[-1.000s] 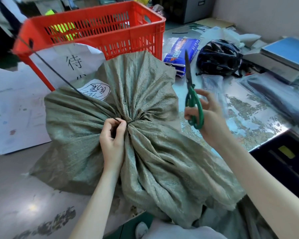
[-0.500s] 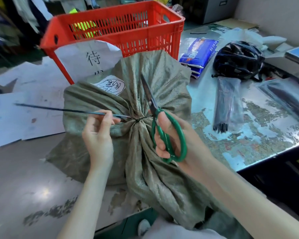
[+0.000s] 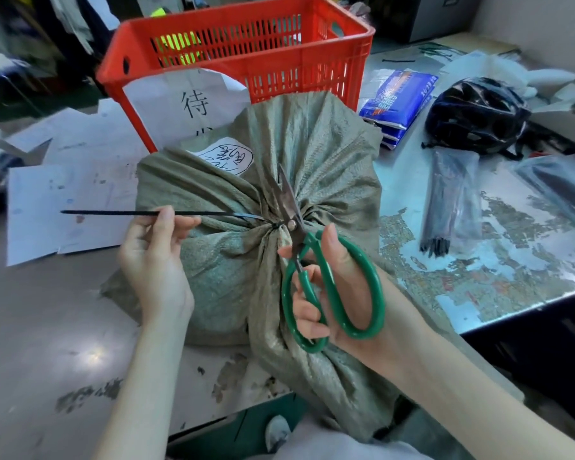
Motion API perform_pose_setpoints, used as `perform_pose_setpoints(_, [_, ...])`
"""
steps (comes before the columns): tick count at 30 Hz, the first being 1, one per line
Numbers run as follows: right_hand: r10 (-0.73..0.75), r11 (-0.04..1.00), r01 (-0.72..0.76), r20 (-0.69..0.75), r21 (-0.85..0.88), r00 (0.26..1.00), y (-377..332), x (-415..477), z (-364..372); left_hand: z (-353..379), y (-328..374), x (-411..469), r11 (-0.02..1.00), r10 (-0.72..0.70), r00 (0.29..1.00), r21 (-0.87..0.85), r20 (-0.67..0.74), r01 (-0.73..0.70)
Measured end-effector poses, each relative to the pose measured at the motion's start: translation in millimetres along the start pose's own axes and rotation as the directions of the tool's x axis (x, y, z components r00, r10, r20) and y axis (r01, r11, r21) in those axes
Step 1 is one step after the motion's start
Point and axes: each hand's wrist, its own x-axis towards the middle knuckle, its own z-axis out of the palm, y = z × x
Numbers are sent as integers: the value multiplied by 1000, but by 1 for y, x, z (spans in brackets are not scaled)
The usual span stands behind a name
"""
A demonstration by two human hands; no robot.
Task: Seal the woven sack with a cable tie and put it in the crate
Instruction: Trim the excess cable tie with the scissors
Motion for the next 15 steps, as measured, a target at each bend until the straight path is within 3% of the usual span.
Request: perform_pose_setpoints(15, [175,984,-173,52,-35,983,3,-10,-3,4,2,-4,996,-32,999,-84,24,34])
